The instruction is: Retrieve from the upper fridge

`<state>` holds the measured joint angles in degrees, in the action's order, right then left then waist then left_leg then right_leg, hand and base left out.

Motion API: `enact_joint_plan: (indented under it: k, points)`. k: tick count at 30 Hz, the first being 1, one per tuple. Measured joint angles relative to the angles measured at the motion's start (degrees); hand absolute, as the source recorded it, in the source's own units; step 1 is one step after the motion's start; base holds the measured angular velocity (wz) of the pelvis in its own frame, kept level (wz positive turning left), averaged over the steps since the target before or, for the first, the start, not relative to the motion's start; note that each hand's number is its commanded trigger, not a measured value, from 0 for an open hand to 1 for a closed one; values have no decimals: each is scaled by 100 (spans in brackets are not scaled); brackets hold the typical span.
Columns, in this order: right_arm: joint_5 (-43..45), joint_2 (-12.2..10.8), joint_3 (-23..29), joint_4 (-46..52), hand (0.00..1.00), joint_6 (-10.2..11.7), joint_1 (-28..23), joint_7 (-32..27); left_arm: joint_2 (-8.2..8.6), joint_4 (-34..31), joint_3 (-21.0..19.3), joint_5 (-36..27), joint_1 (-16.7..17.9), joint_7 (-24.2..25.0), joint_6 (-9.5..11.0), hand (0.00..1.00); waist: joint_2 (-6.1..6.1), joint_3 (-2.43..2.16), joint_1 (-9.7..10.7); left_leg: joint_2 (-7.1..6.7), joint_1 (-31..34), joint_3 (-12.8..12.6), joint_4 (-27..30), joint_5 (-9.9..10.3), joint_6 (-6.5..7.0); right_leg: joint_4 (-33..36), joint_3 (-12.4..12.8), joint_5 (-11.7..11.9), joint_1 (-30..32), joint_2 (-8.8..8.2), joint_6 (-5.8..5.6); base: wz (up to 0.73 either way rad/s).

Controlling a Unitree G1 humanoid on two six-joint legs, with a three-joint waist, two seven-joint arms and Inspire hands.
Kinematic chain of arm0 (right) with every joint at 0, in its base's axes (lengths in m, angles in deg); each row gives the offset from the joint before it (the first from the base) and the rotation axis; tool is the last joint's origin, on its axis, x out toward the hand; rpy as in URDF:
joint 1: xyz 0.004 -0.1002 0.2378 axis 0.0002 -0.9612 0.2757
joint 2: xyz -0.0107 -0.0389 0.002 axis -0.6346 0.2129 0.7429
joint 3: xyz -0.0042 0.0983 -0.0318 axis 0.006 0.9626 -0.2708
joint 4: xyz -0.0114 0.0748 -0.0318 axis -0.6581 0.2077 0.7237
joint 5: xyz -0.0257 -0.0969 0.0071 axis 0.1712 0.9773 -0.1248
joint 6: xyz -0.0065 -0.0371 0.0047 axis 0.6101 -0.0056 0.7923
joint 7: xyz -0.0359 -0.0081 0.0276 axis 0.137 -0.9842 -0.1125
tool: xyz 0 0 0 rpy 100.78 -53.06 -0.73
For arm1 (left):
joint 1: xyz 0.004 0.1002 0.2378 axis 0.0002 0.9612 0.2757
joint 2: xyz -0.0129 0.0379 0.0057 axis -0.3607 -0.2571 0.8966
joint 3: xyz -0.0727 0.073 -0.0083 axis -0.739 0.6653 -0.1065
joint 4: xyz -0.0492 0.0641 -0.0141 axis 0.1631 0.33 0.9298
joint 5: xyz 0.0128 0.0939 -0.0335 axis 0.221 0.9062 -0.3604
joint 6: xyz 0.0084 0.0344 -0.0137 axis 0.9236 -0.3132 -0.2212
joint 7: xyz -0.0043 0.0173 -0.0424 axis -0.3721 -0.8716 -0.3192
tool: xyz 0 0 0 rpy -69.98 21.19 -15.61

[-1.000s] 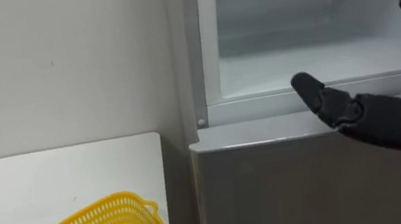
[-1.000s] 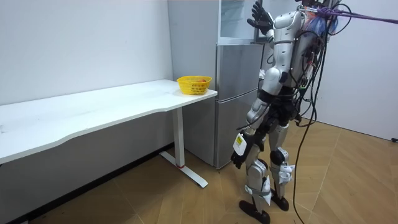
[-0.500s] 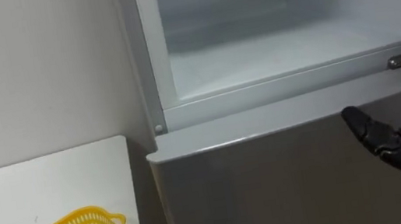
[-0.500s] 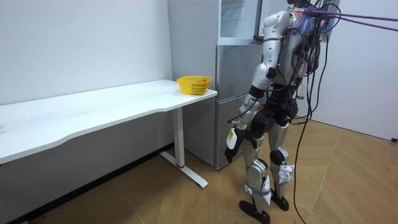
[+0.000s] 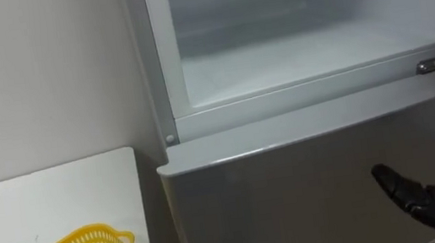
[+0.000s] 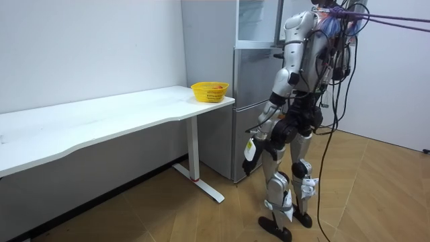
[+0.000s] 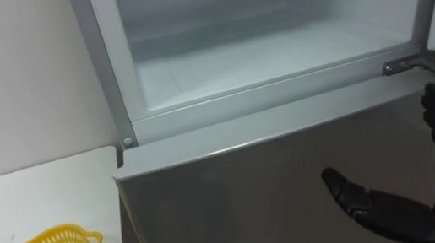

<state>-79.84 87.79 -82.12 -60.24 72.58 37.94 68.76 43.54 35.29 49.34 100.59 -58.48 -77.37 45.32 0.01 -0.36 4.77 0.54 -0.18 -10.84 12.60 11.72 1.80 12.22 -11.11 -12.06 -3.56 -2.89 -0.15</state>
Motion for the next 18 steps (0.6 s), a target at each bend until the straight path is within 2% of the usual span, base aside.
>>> enact_joint_plan:
  k: [3,10,15,18]
  points:
    - [25,-2,-4,-1,0,-18,-22,-7,0,-29,0,-2,-5,-67,-42,0,-29,-16,8,1,-3,-30,17,-2,1,15,23,0,65,-1,0,-5]
    - [473,-24,-70,-12,0,-18,-199,-49,-2,-141,3,-8,-59,-96,-84,0,-34,-16,6,-2,-33,-84,-10,-2,1,-42,84,-2,65,7,-4,-3]
    - [311,-26,-210,-537,0,-30,-337,22,-6,-133,5,-162,-62,-214,-87,0,-9,-5,12,-2,-35,-96,-37,-2,0,-53,89,-3,79,5,-6,0]
    - [-6,-26,-309,-752,0,-140,-337,187,-13,-157,27,-237,-63,-229,-87,0,-20,-9,12,-3,23,-103,-43,-2,0,-52,91,-4,150,6,-8,0]
